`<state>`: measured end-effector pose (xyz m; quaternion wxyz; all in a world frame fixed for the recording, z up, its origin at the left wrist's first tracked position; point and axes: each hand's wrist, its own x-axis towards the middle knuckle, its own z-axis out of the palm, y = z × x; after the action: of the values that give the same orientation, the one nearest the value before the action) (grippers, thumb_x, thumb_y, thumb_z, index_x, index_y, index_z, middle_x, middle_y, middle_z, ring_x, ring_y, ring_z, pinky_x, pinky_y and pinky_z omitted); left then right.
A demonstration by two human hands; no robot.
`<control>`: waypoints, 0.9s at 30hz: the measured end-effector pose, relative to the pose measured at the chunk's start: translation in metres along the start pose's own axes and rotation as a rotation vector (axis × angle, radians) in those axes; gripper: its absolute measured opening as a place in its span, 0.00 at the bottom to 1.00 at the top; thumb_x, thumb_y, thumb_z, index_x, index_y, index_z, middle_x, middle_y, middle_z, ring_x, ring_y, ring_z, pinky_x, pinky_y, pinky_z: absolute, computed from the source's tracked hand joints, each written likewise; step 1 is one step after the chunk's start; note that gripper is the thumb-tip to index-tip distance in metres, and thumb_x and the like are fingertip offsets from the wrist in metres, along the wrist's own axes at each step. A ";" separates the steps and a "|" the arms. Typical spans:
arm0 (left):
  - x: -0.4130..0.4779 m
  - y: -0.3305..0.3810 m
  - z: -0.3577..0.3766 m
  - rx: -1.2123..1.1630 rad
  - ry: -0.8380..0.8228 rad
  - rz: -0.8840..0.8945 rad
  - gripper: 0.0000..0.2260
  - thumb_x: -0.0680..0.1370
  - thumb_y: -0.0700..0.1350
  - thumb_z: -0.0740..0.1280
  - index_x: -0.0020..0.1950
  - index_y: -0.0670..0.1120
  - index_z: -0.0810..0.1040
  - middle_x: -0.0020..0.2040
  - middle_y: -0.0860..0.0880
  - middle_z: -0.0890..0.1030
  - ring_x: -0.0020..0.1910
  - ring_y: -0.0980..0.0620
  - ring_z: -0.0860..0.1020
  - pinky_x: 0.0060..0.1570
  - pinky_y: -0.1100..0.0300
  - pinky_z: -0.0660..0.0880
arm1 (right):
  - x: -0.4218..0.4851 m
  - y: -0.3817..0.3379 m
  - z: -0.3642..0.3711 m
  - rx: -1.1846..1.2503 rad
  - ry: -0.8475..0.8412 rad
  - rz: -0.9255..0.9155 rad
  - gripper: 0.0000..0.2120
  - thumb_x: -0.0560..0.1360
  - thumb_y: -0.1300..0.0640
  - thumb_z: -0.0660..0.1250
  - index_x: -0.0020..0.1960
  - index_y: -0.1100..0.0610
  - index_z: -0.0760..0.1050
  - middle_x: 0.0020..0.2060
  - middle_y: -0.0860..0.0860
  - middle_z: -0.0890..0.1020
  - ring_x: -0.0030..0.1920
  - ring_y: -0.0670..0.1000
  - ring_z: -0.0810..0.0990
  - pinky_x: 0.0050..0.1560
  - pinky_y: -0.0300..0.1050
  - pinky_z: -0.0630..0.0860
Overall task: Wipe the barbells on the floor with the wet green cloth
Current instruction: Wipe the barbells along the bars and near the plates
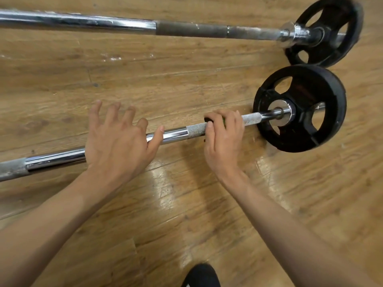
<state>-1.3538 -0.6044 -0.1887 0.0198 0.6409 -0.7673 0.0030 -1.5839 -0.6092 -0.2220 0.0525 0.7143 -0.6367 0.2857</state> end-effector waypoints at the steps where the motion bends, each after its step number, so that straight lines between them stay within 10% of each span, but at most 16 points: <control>1: 0.000 0.000 0.000 -0.001 -0.001 0.004 0.34 0.83 0.64 0.47 0.56 0.45 0.87 0.65 0.41 0.82 0.71 0.36 0.72 0.75 0.39 0.55 | 0.004 0.012 -0.005 -0.028 -0.051 -0.092 0.16 0.85 0.55 0.57 0.57 0.62 0.81 0.53 0.58 0.80 0.56 0.59 0.76 0.66 0.58 0.69; 4: -0.002 -0.001 0.000 0.003 -0.005 0.005 0.34 0.83 0.64 0.47 0.57 0.45 0.87 0.66 0.40 0.82 0.71 0.36 0.72 0.75 0.38 0.55 | 0.013 0.062 -0.019 -0.118 -0.079 -0.122 0.15 0.85 0.57 0.59 0.59 0.63 0.81 0.56 0.59 0.80 0.56 0.59 0.77 0.61 0.55 0.72; 10: -0.007 0.004 0.001 0.008 -0.026 -0.013 0.34 0.83 0.65 0.45 0.59 0.46 0.86 0.69 0.42 0.80 0.73 0.38 0.71 0.76 0.39 0.54 | 0.026 0.070 -0.016 -0.051 0.178 0.399 0.14 0.83 0.60 0.57 0.51 0.64 0.80 0.53 0.58 0.80 0.57 0.55 0.73 0.63 0.58 0.71; 14: -0.014 0.007 0.000 0.002 -0.035 -0.009 0.34 0.84 0.64 0.46 0.60 0.46 0.85 0.70 0.42 0.79 0.74 0.37 0.71 0.77 0.38 0.54 | -0.017 -0.028 0.004 0.012 0.075 0.126 0.12 0.84 0.59 0.59 0.51 0.61 0.80 0.50 0.56 0.79 0.53 0.55 0.72 0.66 0.46 0.65; 20: -0.024 0.011 -0.001 -0.006 -0.031 -0.001 0.32 0.84 0.63 0.47 0.61 0.45 0.84 0.65 0.40 0.82 0.71 0.36 0.73 0.75 0.38 0.56 | -0.021 0.028 -0.019 -0.060 -0.104 -0.377 0.19 0.87 0.48 0.56 0.70 0.55 0.77 0.65 0.60 0.77 0.63 0.62 0.76 0.72 0.59 0.66; 27: -0.033 0.016 -0.001 -0.006 -0.038 0.009 0.33 0.84 0.64 0.46 0.63 0.45 0.84 0.68 0.41 0.81 0.73 0.36 0.71 0.76 0.38 0.55 | -0.022 0.060 -0.016 -0.063 0.144 0.185 0.17 0.84 0.56 0.54 0.62 0.62 0.78 0.66 0.61 0.76 0.70 0.64 0.72 0.76 0.67 0.60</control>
<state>-1.3637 -0.5687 -0.1882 0.0074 0.6375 -0.7704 -0.0114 -1.6463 -0.5941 -0.2360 0.0942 0.6281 -0.7031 0.3199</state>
